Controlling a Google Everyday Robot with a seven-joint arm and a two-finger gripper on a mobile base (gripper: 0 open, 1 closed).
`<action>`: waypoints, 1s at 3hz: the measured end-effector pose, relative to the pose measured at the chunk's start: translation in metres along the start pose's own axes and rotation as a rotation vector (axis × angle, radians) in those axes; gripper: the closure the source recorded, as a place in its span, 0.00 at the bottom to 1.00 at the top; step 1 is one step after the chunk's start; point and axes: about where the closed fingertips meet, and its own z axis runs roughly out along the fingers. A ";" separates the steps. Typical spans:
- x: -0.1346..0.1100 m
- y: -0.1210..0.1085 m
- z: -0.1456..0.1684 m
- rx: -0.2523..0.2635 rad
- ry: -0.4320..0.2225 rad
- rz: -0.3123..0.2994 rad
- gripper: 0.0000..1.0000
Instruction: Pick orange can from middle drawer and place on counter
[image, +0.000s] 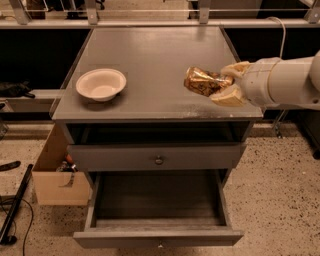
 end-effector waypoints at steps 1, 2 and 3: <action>0.001 -0.006 0.041 -0.036 -0.005 -0.038 1.00; 0.000 -0.007 0.051 -0.056 -0.003 -0.030 1.00; -0.017 -0.045 0.094 -0.075 -0.030 0.018 1.00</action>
Offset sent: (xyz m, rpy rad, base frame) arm 0.0278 0.0100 -0.0153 -0.0217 0.0065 0.0327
